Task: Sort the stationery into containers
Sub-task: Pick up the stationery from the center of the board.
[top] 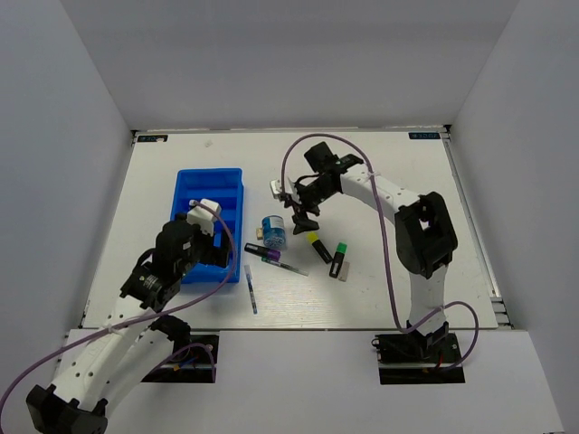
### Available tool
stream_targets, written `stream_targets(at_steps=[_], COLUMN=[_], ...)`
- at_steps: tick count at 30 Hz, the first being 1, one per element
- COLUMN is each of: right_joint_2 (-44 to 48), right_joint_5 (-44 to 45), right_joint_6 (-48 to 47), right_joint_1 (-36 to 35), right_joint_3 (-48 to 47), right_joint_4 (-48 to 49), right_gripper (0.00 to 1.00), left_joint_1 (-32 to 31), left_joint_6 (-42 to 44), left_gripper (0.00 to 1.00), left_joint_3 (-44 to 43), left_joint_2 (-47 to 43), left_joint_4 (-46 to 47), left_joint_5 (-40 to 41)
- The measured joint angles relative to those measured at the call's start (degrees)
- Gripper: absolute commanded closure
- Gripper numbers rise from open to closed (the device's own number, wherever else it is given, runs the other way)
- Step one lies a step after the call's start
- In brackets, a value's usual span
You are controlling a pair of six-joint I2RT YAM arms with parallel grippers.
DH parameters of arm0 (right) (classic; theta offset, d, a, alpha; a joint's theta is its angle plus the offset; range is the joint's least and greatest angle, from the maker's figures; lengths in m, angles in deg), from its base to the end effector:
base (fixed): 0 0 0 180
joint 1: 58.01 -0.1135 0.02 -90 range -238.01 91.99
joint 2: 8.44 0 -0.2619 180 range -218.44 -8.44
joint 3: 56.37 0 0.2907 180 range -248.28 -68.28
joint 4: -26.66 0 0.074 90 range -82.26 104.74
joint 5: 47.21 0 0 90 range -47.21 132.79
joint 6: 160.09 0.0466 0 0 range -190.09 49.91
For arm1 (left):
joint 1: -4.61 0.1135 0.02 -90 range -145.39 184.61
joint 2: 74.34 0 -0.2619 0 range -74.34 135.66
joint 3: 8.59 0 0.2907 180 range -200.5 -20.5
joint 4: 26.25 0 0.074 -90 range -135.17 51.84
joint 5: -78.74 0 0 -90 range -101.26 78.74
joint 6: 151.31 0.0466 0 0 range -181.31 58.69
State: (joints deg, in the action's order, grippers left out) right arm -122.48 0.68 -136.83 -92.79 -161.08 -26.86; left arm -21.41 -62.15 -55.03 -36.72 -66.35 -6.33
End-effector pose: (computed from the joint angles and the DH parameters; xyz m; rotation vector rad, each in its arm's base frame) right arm 0.3625 0.2898 0.2089 -1.9999 1.3454 0.7287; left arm 0.1839 -0.0853 0.2554 0.4119 2.0798 -0.1882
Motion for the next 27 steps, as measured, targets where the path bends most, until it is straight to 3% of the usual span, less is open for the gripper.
stream_targets(at_steps=[5, 19, 27], right_joint_2=[-0.5, -5.2, -6.5], right_joint_5=[-0.8, 4.5, 6.8], right_joint_6=[0.4, 12.2, 14.0], right_joint_1=[-2.6, -5.2, -6.6], right_joint_3=[-0.1, -2.3, -3.3], right_joint_4=[-1.3, 6.6, 9.0], right_gripper=[0.09, 0.09, 0.09], left_joint_1=[0.0, 0.0, 0.0], left_joint_6=[0.0, 0.0, 0.0], left_gripper=[0.00, 0.00, 0.00], left_joint_3=[0.1, 0.2, 0.3], left_joint_2=[-2.9, -4.9, -5.3], left_joint_4=[0.4, 0.4, 0.4], left_joint_5=[1.3, 1.7, 1.7])
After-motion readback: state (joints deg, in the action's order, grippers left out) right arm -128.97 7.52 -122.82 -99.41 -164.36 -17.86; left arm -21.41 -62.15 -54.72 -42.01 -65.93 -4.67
